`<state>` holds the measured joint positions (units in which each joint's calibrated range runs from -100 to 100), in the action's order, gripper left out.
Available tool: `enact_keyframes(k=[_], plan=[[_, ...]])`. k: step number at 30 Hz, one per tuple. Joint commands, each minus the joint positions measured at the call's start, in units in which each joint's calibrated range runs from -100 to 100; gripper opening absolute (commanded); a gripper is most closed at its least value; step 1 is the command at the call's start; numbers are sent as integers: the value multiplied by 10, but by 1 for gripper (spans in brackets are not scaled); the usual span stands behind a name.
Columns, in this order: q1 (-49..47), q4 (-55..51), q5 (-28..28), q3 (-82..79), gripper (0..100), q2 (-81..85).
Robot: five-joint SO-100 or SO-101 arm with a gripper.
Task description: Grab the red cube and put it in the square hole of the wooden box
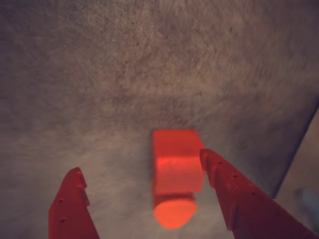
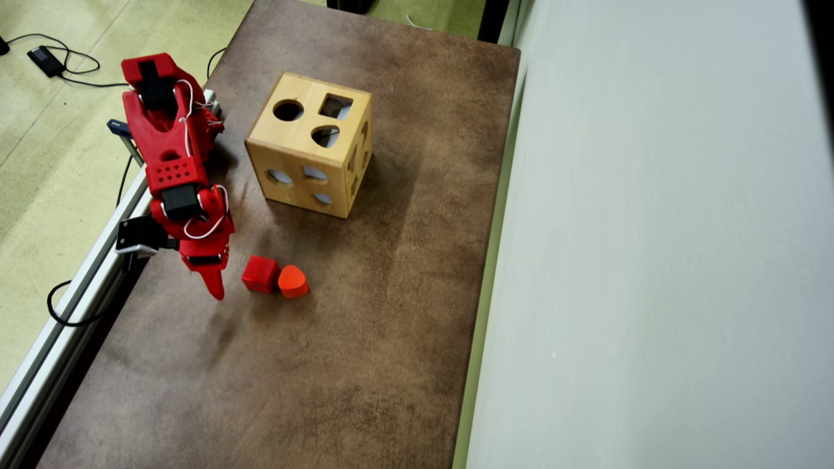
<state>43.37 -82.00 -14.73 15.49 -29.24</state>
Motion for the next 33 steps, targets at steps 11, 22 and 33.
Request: enact_keyframes(k=[11, 22, 33], plan=[[-52, -2, -14, 105, 36, -66], [-74, -11, -14, 107, 36, -68], [-74, -14, -14, 103, 37, -69]])
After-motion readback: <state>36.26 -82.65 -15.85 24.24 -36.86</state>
